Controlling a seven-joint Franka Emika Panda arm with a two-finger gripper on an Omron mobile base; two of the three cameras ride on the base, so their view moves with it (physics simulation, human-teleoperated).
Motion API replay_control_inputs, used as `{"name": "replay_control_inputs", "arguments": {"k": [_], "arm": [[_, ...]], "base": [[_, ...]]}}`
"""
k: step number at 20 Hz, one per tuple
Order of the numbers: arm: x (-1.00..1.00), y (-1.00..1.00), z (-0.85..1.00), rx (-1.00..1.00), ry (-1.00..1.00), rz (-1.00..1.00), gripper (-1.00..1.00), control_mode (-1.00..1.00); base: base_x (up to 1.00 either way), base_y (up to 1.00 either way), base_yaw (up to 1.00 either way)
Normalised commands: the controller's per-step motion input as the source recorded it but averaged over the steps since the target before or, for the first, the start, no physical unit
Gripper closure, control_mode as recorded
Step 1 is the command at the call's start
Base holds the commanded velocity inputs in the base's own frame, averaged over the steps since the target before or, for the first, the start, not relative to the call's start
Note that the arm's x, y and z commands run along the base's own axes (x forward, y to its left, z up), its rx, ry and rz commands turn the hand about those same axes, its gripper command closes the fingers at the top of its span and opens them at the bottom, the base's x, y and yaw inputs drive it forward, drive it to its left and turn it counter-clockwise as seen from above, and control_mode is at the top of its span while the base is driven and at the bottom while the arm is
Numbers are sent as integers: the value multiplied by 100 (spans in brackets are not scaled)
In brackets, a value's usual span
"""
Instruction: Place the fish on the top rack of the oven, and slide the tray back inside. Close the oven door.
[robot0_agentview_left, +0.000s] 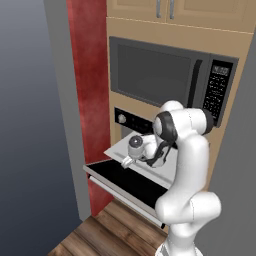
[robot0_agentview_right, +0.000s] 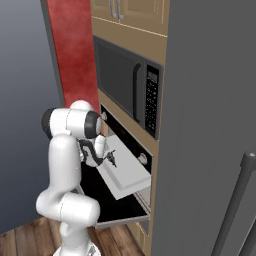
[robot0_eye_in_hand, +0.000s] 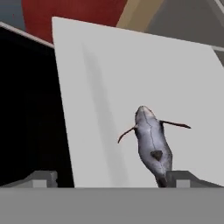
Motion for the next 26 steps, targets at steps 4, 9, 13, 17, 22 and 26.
{"name": "replay_control_inputs", "arguments": {"k": [4,9,13,17,22,26], "arm": [[-42,66,12,9,16,0,-100,-100],[-33,62,21,7,6,0,-100,-100],[-4,31,6,0,0,0,-100,-100],[0,34,-27,0,8,0,-100,-100],[0,27,-36,0,18,0,-100,-100],[2,8,-31,0,3,0,-100,-100]], "base": [[0,0,0],[0,0,0],[0,0,0],[0,0,0],[0,0,0],[0,0,0]]}}
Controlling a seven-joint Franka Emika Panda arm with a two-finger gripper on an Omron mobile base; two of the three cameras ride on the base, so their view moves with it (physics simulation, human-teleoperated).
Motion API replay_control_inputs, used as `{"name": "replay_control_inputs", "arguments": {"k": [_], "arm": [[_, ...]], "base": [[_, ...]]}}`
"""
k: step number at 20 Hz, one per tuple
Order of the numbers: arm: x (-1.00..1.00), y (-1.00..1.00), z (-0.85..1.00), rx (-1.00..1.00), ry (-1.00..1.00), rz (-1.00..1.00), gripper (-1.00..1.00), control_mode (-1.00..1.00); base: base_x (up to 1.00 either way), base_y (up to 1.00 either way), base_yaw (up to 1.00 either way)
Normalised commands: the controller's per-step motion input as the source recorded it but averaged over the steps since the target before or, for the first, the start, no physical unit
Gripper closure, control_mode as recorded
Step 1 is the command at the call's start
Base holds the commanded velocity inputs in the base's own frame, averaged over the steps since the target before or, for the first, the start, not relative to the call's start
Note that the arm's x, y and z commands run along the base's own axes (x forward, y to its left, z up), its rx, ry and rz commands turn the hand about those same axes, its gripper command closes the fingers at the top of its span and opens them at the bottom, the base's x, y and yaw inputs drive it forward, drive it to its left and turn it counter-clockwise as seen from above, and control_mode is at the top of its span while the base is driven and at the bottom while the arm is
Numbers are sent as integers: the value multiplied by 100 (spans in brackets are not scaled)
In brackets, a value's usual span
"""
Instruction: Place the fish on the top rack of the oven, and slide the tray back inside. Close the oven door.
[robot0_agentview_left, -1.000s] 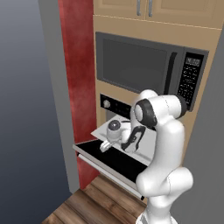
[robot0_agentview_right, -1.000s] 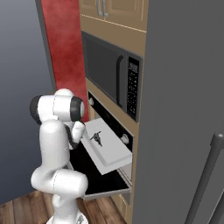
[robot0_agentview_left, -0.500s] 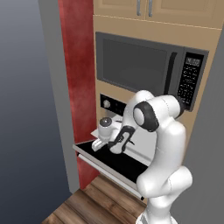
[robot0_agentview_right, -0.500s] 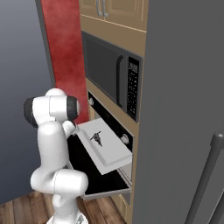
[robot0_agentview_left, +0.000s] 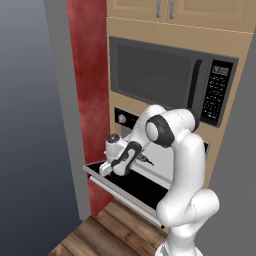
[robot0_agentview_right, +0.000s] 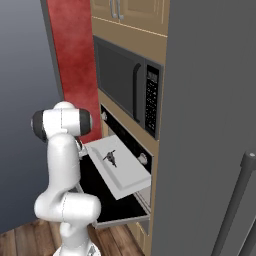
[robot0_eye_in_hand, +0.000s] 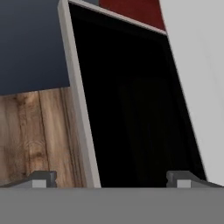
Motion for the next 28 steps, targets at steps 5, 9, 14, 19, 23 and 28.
{"name": "replay_control_inputs", "arguments": {"k": [5,9,14,19,23,28], "arm": [[21,0,-42,0,0,0,-100,-100],[12,0,-77,0,0,0,-100,-100],[23,0,-59,0,0,1,-100,-100],[23,-1,-36,0,0,1,-100,-100],[23,-19,-33,0,0,0,-100,-100],[23,-40,-41,0,0,0,-100,-100]], "base": [[0,0,0],[0,0,0],[0,0,0],[0,0,0],[0,0,0],[0,0,0]]}}
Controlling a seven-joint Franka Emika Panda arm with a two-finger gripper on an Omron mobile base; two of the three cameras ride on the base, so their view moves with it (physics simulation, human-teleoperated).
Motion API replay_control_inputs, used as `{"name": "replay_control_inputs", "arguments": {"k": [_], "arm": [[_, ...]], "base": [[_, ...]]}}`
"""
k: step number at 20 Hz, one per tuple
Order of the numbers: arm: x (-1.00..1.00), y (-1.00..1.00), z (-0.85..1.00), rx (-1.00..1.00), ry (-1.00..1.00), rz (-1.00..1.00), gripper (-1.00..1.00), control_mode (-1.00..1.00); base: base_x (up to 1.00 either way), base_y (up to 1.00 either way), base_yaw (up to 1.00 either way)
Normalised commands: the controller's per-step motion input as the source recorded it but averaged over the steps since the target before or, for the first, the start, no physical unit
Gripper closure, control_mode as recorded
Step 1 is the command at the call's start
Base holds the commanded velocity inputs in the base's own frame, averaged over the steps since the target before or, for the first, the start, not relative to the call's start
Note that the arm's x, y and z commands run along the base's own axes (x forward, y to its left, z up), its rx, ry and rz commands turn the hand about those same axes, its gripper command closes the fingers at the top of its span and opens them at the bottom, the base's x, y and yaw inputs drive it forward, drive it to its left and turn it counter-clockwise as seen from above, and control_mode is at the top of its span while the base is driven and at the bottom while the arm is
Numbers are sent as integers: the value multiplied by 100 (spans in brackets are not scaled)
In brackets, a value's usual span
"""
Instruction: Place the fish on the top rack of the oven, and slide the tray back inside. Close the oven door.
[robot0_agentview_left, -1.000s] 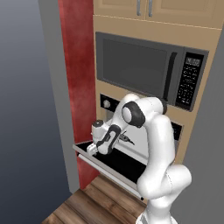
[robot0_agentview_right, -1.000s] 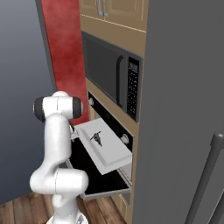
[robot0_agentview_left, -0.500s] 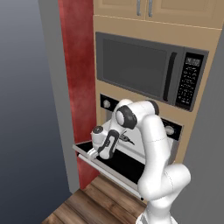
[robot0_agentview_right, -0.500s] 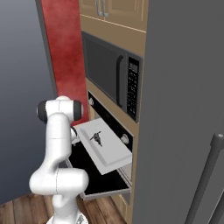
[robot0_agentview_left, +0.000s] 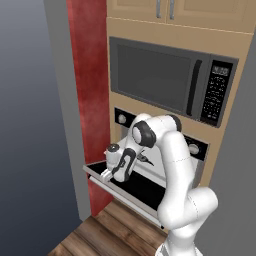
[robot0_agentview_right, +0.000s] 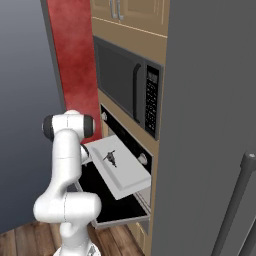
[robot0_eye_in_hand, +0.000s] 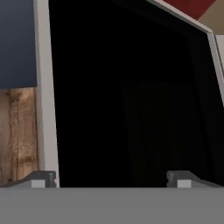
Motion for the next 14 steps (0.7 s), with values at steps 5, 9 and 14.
{"name": "replay_control_inputs", "arguments": {"k": [5,9,14], "arm": [[25,-48,-46,0,0,0,-100,-100],[6,-69,-16,0,1,0,-100,-100],[10,-58,-31,0,3,0,-100,-100]], "base": [[0,0,0],[0,0,0],[0,0,0]]}}
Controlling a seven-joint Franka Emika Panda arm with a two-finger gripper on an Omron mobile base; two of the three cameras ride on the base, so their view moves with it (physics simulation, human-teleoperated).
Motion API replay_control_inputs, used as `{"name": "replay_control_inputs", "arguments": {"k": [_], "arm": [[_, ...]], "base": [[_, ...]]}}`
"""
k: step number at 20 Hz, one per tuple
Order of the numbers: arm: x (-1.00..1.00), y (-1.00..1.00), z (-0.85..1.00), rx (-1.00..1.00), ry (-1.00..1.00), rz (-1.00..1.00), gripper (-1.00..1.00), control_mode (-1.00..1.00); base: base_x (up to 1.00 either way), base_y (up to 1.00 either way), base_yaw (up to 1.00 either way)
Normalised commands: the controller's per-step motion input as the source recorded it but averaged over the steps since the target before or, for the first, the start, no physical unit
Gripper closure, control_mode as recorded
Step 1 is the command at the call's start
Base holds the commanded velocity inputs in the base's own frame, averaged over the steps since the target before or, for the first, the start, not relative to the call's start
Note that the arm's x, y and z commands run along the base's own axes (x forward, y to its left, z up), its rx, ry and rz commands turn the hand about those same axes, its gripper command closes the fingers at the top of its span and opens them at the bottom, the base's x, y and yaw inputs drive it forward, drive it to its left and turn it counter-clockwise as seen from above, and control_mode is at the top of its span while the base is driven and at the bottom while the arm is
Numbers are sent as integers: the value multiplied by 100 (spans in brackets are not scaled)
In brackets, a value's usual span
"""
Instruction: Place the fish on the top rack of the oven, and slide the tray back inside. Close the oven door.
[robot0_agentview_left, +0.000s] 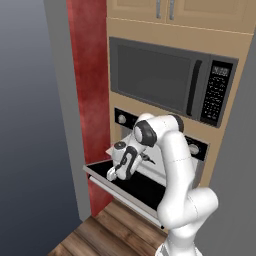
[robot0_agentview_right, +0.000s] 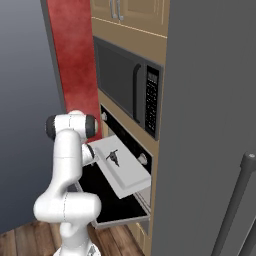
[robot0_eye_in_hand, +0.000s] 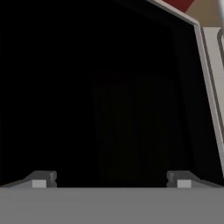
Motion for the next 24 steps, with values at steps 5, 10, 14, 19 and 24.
{"name": "replay_control_inputs", "arguments": {"k": [5,10,14,19,24], "arm": [[32,-56,-57,0,0,0,-100,-100],[41,-93,-31,0,0,0,-100,-100],[38,-96,-29,0,0,0,-100,-100],[27,-71,-14,0,0,0,-100,-100],[-39,5,-5,0,2,3,-100,-100]], "base": [[0,0,0],[0,0,0],[0,0,0],[0,0,0],[0,0,0]]}}
